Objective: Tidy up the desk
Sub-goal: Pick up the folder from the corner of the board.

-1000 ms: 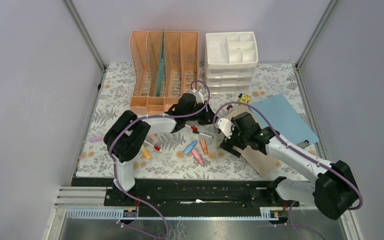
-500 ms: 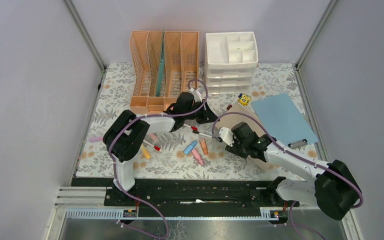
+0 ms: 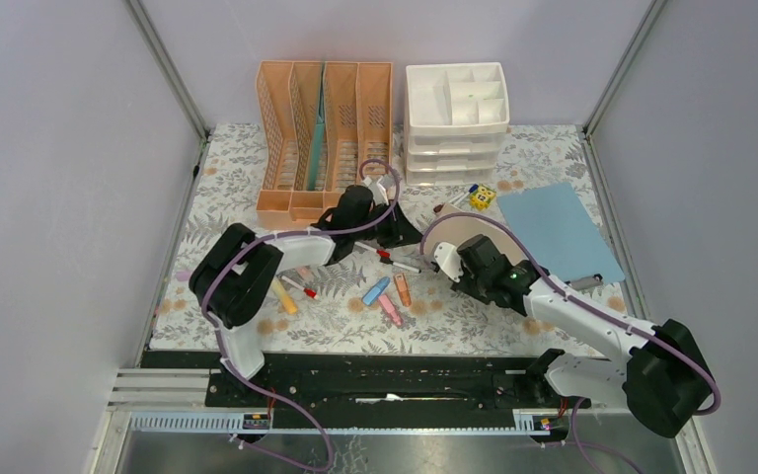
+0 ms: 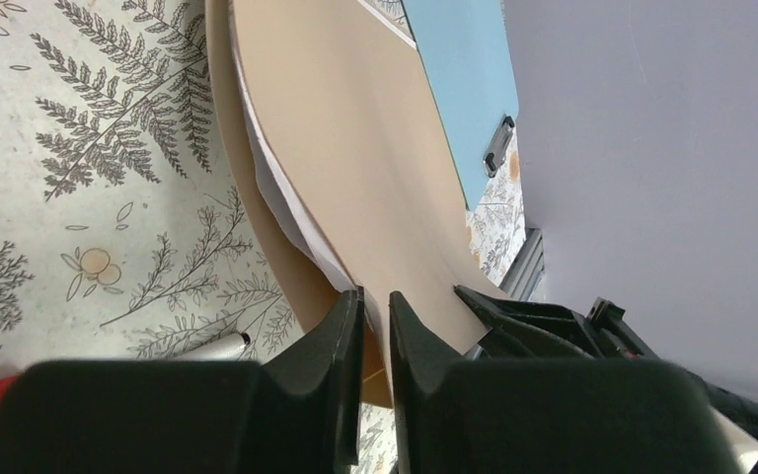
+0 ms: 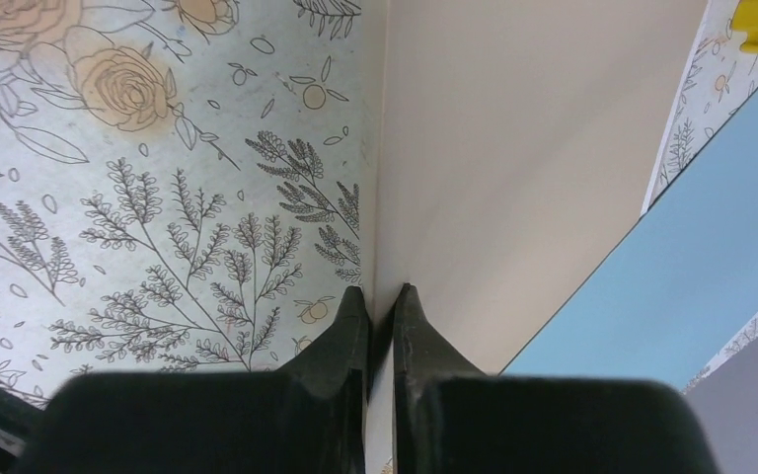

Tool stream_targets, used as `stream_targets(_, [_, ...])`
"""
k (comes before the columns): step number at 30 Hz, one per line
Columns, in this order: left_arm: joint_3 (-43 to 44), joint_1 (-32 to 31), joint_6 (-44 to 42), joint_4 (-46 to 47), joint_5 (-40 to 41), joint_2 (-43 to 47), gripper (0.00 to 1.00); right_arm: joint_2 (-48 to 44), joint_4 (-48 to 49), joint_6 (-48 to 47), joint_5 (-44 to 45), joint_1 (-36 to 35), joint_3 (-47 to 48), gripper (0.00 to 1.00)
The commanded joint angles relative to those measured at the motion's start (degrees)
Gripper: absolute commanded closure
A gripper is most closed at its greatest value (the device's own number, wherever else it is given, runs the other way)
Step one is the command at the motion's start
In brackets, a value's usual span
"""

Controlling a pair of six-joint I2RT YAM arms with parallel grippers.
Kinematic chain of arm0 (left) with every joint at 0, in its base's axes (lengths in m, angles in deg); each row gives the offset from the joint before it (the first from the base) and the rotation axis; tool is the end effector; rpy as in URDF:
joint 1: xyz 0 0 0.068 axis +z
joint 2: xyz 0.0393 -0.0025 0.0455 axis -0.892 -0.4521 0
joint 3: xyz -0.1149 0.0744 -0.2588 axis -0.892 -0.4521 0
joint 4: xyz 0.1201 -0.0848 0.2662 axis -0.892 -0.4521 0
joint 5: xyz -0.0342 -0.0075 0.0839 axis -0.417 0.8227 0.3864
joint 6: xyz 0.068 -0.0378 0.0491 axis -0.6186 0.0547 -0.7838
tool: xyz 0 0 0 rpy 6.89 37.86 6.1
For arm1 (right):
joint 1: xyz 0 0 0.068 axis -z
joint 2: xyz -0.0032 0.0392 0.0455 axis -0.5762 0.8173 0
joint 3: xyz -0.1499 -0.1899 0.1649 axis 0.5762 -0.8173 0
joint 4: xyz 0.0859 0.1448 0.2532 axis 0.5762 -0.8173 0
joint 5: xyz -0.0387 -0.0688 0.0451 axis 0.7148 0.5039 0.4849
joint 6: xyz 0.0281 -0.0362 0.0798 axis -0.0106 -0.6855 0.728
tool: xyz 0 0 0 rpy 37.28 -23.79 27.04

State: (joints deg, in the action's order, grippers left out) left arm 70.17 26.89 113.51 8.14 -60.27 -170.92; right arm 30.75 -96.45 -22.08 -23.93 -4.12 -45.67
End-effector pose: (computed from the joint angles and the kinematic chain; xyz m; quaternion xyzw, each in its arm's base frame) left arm 0.3525 -0.3071 0.1477 0.0091 0.8296 -0.5123 0.2221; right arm 0.2246 0.1658 0.1583 -0.5242 0.7895 -0.0581 0.3140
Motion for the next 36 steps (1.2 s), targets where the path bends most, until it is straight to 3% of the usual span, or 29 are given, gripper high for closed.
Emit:
stream_targets(1, [-0.9,-0.6,-1.2,4.4,-2.2,7.6,0.78,-0.3,-2.4,1.8,-9.5,0.4,2.0,1.0])
stream_targets(10, [-6.1,0.5,-7.1,-4.3,6.2,18.9,0.41,-1.9,-4.6,3.4,-16.4,2.6,4.3,1.0])
stream_targets(16, [-14.6,0.6,-7.1,-5.0,15.6,33.5,0.21,-0.5,-4.6,4.5,-19.7,3.0,6.9,1.0])
stream_targets(19, [-20.1,0.7,-4.6,-3.3,18.9,40.2,0.03,0.0,-4.6,4.6,-20.9,3.1,8.3,1.0])
stream_targets(23, [-31.5,0.7,5.1,9.6,18.8,46.2,0.01,-0.1,-3.9,5.2,-22.7,3.2,9.7,1.0])
stream_targets(28, [-39.5,-2.0,18.4,24.7,16.4,43.9,0.01,-0.6,-2.4,5.7,-23.8,3.3,9.5,1.0])
stream_targets(32, [-36.7,-10.8,19.8,23.0,25.9,40.8,0.01,-0.7,-1.7,6.0,-24.3,3.3,9.3,1.0])
stream_targets(36, [-31.7,-15.7,21.6,14.4,38.2,37.9,0.01,-1.4,-0.8,6.6,-24.4,3.6,8.7,1.0])
